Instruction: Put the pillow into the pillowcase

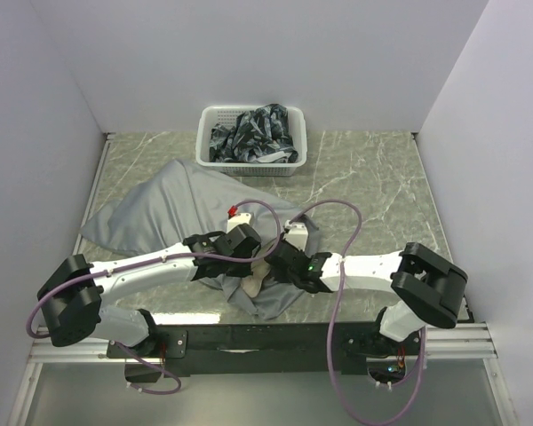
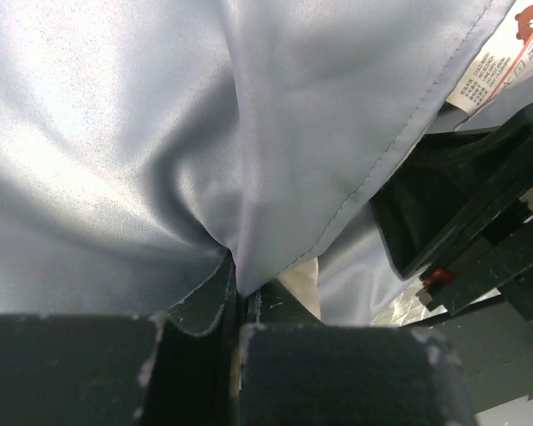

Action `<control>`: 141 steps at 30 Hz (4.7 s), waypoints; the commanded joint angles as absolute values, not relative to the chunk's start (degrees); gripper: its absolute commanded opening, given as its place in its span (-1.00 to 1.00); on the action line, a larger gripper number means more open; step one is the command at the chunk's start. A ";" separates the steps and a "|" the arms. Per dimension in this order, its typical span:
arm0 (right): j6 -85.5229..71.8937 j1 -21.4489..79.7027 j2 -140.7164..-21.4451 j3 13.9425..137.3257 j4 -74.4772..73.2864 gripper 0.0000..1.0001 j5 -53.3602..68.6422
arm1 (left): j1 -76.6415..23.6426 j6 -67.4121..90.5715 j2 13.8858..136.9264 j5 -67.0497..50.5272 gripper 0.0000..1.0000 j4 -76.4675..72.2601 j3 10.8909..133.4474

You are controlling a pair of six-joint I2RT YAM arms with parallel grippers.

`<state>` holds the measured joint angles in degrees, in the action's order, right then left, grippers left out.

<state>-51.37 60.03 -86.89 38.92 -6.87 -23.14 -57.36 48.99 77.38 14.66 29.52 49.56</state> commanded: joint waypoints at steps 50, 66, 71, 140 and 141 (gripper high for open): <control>-43.50 63.11 -52.56 44.30 -21.45 -1.00 -21.54 | -59.77 50.01 74.10 4.74 0.59 31.46 60.73; -44.56 62.31 -48.26 34.54 -13.27 -1.00 -10.81 | -59.94 47.20 67.06 8.00 0.70 41.40 60.29; -45.96 63.02 -46.23 32.88 -13.54 -1.00 -9.93 | -59.85 47.99 67.76 12.29 0.75 41.04 62.13; -43.86 63.37 -56.44 33.13 9.07 0.79 -16.95 | -54.06 45.53 66.62 0.53 -0.98 31.38 69.35; -44.21 63.37 -55.64 33.48 5.22 0.79 -18.35 | -53.97 45.44 66.80 0.53 -0.98 31.38 69.26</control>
